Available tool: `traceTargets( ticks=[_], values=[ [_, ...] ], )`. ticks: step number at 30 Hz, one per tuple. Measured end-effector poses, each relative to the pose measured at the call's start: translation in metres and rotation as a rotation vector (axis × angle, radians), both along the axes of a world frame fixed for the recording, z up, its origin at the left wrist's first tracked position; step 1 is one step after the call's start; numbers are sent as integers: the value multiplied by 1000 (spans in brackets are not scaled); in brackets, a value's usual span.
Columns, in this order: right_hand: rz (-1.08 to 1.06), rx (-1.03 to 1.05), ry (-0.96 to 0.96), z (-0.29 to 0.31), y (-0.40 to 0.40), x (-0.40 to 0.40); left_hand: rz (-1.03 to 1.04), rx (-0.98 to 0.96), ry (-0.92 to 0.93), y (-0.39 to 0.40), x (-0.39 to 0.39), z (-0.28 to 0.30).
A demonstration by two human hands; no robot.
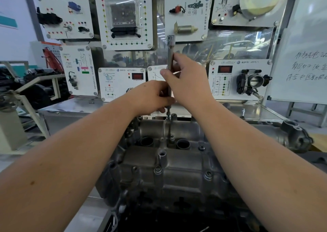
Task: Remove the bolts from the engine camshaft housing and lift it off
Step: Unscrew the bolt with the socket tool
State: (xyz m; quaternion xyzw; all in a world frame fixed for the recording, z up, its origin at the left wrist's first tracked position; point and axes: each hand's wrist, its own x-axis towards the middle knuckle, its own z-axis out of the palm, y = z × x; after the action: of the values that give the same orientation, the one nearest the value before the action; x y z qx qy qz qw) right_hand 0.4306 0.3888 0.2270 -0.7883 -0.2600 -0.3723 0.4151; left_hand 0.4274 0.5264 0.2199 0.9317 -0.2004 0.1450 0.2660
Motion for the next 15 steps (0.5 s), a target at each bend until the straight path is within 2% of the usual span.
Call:
traceTargets(
  ticks=[6, 11, 15],
  values=[
    [-12, -12, 25, 4, -2, 0, 0, -1, 34, -1, 0, 1],
    [81, -21, 95, 1, 1, -3, 7, -3, 32, 0, 0, 0],
    [50, -15, 35, -1, 0, -3, 11, 20, 5, -1, 0, 0]
  ],
)
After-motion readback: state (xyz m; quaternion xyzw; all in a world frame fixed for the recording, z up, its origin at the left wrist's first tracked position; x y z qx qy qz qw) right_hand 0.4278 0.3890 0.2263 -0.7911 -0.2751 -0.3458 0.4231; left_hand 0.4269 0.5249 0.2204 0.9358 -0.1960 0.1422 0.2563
